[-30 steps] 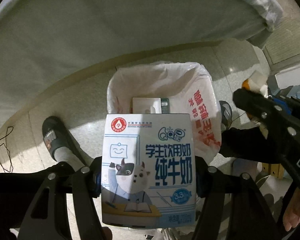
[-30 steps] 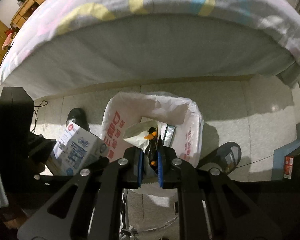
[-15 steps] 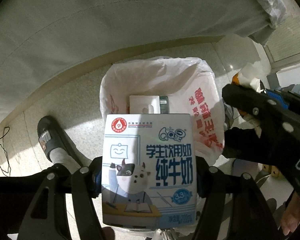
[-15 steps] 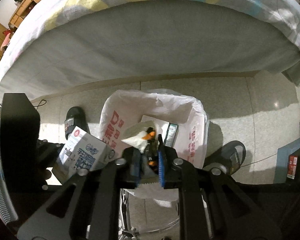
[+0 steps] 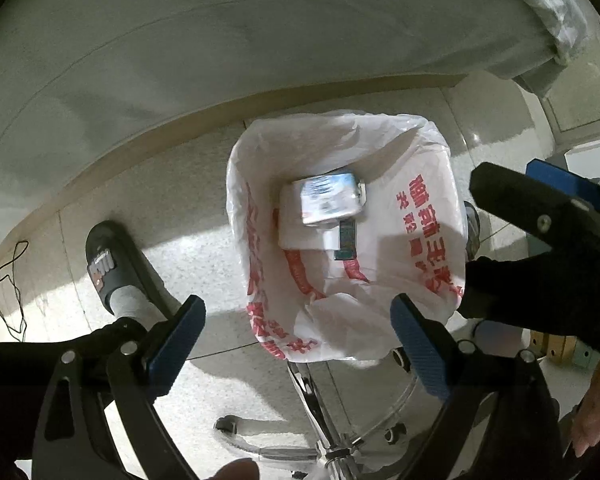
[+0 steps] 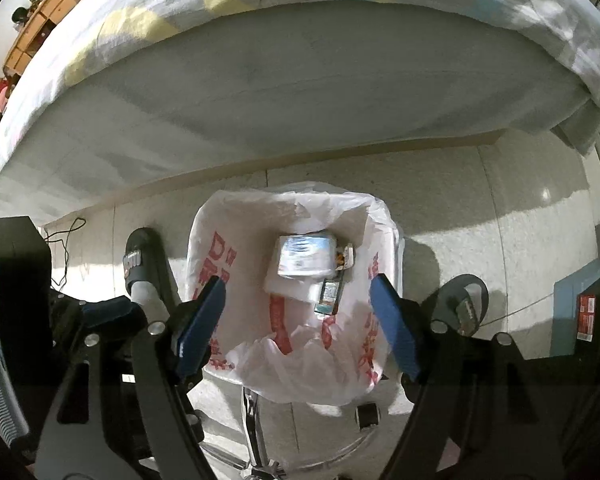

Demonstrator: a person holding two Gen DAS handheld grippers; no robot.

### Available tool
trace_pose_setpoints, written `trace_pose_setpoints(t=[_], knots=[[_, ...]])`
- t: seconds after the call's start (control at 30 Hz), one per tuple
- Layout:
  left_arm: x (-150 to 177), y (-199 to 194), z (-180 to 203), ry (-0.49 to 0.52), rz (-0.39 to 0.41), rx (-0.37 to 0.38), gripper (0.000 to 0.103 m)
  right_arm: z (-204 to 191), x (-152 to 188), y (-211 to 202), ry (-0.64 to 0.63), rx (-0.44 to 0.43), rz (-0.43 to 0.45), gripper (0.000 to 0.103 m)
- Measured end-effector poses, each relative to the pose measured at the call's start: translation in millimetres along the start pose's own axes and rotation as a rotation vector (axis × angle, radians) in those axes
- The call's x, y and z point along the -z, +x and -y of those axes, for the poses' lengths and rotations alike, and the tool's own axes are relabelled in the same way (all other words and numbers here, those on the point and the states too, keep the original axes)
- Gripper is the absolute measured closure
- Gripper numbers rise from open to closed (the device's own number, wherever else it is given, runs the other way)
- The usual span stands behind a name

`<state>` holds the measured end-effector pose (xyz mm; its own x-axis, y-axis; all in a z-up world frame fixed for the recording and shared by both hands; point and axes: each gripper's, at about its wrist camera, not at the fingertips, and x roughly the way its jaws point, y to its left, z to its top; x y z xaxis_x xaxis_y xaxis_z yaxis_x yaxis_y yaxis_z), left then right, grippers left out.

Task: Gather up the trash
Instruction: 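Open both tools to drop the milk carton and wrapper into the bag, then move both tools back over the bed toward the remaining items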

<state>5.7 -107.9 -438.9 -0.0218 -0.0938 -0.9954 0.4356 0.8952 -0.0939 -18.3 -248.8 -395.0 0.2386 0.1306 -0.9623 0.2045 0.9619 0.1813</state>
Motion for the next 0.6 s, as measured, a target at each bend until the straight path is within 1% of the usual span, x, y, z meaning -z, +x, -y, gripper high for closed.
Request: trace_pose_setpoints(t=[0.23,0.37,0.47,0.53,0.6], knots=[[3,-4,-6,-0.02,0.009,-0.009,0.012,6,1,-6,0.028,-0.014,0.014,0.029],[5,-13,-11,-0.036,0.044,-0.01,0.012,12,1,-16,0.064,-0.039,0.038,0.024],[5,-19,-14,-0.04,0.072,-0.026,0.011,15,2,-21,0.081,-0.043,0.053,0.022],[5,-23,-15,-0.04,0.091,-0.05,0.008,16,1,-25,0.09,-0.051,0.064,0.022],[5,-27,-18,-0.052,0.107,-0.064,0.008,17,2,-29,0.098,-0.061,0.076,0.022]])
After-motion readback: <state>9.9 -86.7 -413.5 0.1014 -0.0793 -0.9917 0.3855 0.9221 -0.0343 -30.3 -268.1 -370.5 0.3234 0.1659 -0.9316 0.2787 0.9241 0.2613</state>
